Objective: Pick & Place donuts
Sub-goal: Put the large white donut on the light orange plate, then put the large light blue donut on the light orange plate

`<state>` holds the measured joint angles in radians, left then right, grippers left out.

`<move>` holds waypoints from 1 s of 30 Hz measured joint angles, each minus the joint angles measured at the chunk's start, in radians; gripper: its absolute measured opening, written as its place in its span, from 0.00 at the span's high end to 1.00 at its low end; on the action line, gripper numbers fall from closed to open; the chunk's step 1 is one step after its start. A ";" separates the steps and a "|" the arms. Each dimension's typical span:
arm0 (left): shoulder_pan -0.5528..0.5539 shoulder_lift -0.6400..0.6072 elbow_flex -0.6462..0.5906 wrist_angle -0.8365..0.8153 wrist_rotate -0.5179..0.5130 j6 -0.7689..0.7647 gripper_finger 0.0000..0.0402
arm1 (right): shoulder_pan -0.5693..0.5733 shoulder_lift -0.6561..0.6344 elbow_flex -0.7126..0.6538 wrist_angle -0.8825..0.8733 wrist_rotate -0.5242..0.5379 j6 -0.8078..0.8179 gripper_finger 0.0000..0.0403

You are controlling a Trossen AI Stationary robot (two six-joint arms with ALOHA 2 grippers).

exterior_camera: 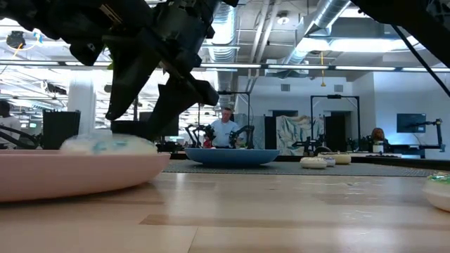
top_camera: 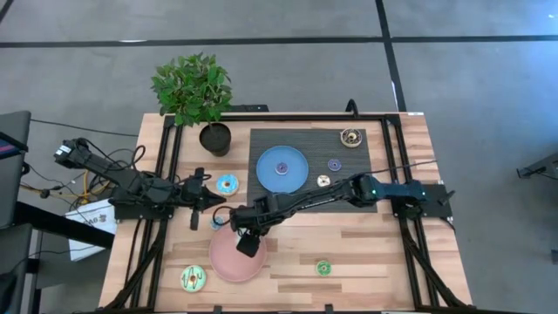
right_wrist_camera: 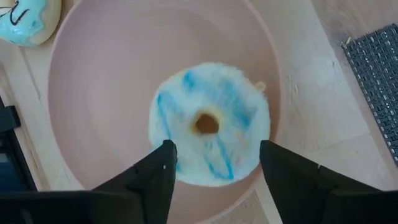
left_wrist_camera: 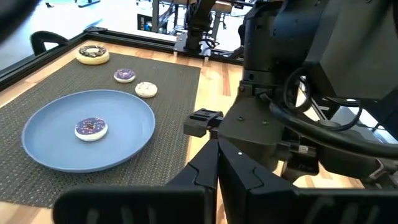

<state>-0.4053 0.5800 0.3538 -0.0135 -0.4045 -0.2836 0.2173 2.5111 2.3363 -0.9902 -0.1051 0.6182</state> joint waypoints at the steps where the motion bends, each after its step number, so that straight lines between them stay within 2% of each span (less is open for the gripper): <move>1: 0.000 0.000 0.000 0.000 0.001 0.000 1.00 | 0.000 0.000 0.000 0.000 0.000 0.000 0.44; 13: 0.000 0.000 0.000 -0.004 0.003 0.000 1.00 | -0.024 -0.058 -0.001 -0.076 0.005 -0.048 0.45; 16: 0.000 0.000 0.000 -0.017 0.003 0.000 1.00 | -0.023 -0.103 -0.001 -0.147 0.078 -0.097 0.48; 20: 0.000 0.000 0.000 -0.029 0.006 -0.001 1.00 | -0.005 -0.151 -0.002 -0.226 0.204 -0.188 0.61; 24: 0.000 0.000 0.000 -0.029 0.028 -0.005 1.00 | 0.031 -0.170 -0.002 -0.347 0.335 -0.242 0.84; 26: 0.000 0.000 -0.001 -0.030 0.030 -0.004 1.00 | 0.042 -0.170 -0.002 -0.373 0.347 -0.252 0.95; 27: 0.000 0.000 -0.001 -0.030 0.031 0.002 1.00 | 0.046 -0.170 -0.002 -0.384 0.350 -0.259 0.97; 30: 0.000 0.000 0.000 -0.030 0.033 0.010 1.00 | 0.057 -0.170 -0.002 -0.385 0.351 -0.283 0.96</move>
<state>-0.4053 0.5799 0.3534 -0.0437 -0.3714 -0.2732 0.2746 2.3409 2.3341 -1.3755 0.2462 0.3352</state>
